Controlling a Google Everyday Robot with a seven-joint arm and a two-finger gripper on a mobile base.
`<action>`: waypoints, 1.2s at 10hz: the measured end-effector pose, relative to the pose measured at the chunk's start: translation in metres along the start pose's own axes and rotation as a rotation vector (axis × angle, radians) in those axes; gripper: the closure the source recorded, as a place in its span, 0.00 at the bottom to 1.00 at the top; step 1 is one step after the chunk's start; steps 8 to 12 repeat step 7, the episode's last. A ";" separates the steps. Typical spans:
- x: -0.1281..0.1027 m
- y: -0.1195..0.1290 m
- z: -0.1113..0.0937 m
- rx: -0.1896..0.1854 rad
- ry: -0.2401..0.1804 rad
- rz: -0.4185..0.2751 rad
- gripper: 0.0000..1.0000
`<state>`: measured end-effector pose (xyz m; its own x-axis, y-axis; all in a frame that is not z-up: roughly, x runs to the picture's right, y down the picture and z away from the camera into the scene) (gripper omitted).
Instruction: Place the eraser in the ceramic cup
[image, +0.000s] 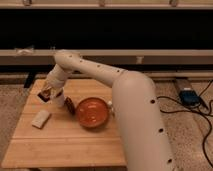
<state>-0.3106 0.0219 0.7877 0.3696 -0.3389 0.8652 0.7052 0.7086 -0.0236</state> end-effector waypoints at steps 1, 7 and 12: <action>0.001 0.000 0.000 0.003 -0.004 0.003 0.20; 0.005 0.003 -0.006 0.037 -0.007 0.019 0.20; 0.005 0.003 -0.006 0.037 -0.007 0.019 0.20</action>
